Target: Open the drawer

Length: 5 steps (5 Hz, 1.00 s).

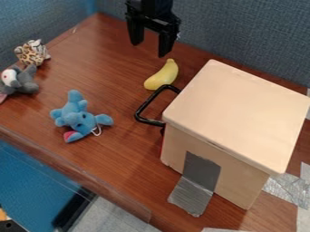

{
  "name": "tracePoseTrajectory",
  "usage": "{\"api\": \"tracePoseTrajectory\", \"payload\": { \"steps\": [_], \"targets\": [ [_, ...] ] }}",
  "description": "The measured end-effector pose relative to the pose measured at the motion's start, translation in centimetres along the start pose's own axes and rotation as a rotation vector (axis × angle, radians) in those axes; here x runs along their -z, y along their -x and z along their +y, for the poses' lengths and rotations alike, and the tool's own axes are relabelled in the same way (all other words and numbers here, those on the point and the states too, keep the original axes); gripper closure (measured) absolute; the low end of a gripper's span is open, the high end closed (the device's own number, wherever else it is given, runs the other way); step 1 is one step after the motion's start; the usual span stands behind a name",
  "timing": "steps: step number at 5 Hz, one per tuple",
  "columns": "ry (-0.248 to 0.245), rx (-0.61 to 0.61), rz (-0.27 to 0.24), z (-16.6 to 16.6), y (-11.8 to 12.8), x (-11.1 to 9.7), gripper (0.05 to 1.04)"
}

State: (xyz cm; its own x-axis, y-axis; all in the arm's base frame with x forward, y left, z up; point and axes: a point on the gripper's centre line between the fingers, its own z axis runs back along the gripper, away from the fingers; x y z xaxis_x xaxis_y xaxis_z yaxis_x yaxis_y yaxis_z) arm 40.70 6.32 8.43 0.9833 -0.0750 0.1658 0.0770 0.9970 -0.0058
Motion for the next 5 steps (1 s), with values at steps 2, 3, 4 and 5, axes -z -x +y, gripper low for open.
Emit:
{"api": "tracePoseTrajectory", "payload": {
  "steps": [2,3,4,5],
  "targets": [
    [0.017,0.009,0.139,-1.5,3.8,4.3,0.083],
    [0.020,0.012,0.149,-2.6,4.7,4.4,0.083],
    [0.019,0.007,0.168,-3.5,5.5,4.7,0.083],
    [-0.002,-0.001,0.169,-4.0,5.7,4.3,0.084]
  ]
}}
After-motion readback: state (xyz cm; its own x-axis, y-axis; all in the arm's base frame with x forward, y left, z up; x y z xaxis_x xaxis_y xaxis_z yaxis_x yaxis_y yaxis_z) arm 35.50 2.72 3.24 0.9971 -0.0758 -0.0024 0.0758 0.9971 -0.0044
